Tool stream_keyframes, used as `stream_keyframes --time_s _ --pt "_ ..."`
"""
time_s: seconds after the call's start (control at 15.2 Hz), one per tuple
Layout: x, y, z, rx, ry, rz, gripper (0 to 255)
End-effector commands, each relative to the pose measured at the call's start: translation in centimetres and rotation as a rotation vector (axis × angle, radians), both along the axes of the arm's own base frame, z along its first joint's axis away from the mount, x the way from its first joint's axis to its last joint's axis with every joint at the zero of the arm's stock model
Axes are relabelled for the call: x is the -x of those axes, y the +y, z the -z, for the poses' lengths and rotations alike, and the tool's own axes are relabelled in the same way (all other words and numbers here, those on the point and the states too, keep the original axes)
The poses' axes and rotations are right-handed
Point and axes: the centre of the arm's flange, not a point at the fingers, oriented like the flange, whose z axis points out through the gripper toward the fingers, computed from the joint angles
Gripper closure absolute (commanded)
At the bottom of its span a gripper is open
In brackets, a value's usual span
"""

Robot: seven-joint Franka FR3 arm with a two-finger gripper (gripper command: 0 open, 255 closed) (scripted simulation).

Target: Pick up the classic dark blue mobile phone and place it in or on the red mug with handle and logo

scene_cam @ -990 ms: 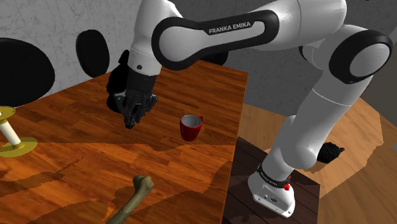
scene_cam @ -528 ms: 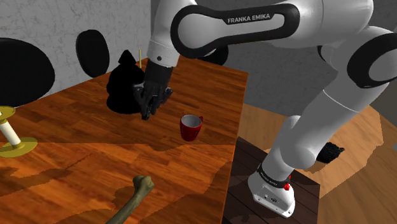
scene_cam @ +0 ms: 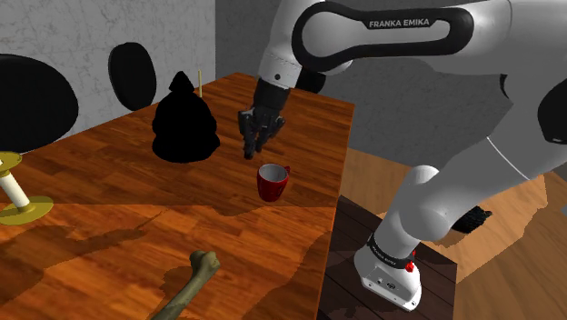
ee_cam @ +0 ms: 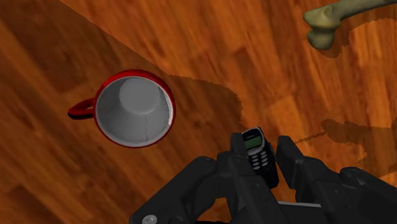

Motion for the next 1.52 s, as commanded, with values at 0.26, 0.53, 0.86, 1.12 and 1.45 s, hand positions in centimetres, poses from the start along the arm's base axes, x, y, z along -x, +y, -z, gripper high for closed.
stream_keyframes --time_s 0.26,0.53,0.86,1.12,1.45 --pt "2.6 -7.5 -0.6 -0.001 0.0 -0.002 255" --pt "2.9 -8.5 0.8 -0.001 0.0 -0.002 255" --pt "2.9 -8.5 3.5 -0.001 0.0 -0.002 255" --pt "2.9 -8.5 5.6 -0.001 0.0 -0.002 255" --pt "2.9 -8.5 8.2 -0.001 0.0 -0.002 255"
